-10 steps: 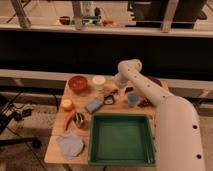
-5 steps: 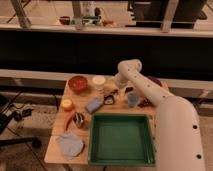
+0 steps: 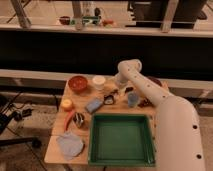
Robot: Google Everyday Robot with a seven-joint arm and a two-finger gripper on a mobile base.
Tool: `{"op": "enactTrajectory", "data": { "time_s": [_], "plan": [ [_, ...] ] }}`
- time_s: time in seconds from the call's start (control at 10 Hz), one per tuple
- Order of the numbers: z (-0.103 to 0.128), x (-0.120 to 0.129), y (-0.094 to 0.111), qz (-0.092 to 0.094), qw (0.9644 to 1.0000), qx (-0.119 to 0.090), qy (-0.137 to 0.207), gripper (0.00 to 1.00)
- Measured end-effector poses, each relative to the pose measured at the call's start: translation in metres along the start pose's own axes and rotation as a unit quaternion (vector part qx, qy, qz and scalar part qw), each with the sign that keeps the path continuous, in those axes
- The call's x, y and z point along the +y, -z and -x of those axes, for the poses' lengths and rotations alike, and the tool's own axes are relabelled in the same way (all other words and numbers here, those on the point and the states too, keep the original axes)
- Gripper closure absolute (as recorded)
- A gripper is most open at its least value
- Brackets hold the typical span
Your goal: Place brush in table surface
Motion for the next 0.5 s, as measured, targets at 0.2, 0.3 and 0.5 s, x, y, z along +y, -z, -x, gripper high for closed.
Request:
{"op": "enactTrajectory", "data": {
  "time_s": [0.2,0.3,0.5],
  "plan": [
    [-0.0012,-0.0022,0.0038,-0.004,1.0,0.008,0.0,0.2],
    [-0.0022,-0.0022,0.0049,-0.005,0.9999,0.012,0.0,0.2],
    [-0.0052,-0.0037,0.01,-0.01,0.9997,0.023,-0.001,0.2]
  ]
}}
